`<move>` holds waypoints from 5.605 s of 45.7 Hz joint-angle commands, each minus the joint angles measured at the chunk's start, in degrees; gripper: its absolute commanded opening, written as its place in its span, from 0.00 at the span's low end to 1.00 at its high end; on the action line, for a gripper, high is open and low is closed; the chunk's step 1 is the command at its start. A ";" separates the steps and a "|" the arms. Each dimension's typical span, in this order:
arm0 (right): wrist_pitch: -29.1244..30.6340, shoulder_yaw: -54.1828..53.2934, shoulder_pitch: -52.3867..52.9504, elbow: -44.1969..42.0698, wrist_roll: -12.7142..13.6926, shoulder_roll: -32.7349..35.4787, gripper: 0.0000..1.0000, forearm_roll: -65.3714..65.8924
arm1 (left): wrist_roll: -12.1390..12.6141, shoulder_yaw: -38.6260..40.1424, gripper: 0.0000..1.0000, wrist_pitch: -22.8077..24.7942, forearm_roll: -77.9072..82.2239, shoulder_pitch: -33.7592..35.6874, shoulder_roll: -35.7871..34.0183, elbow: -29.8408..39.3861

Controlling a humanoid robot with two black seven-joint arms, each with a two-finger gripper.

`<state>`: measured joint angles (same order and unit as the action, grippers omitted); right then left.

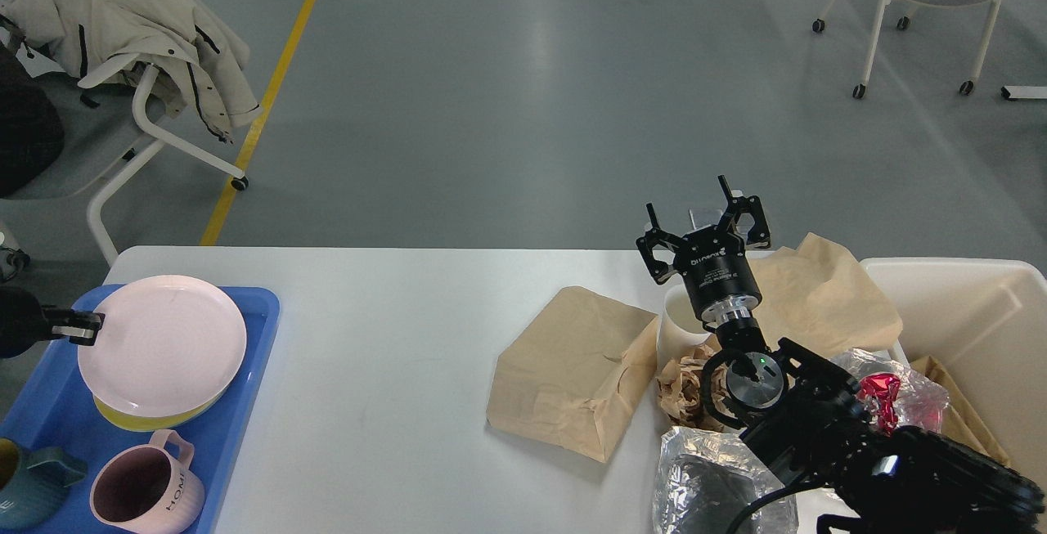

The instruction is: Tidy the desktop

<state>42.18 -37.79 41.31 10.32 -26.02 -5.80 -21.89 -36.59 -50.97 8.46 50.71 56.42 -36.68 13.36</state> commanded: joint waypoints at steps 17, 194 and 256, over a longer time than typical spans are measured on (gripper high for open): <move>0.01 0.08 0.00 0.05 0.00 0.00 1.00 0.01 | -3.14 -1.07 0.19 0.86 -0.18 0.53 -0.15 -1.31; -0.08 0.00 0.00 -0.03 0.00 0.00 1.00 0.01 | 29.20 105.63 1.00 34.70 -45.53 2.99 23.49 -7.91; -0.08 0.00 0.00 0.05 0.00 0.00 1.00 0.01 | 20.68 106.86 1.00 36.45 -47.46 -13.62 29.56 -7.82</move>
<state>42.10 -37.72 41.31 10.28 -26.02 -5.80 -21.89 -15.06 55.96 44.96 3.28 42.84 -7.15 5.55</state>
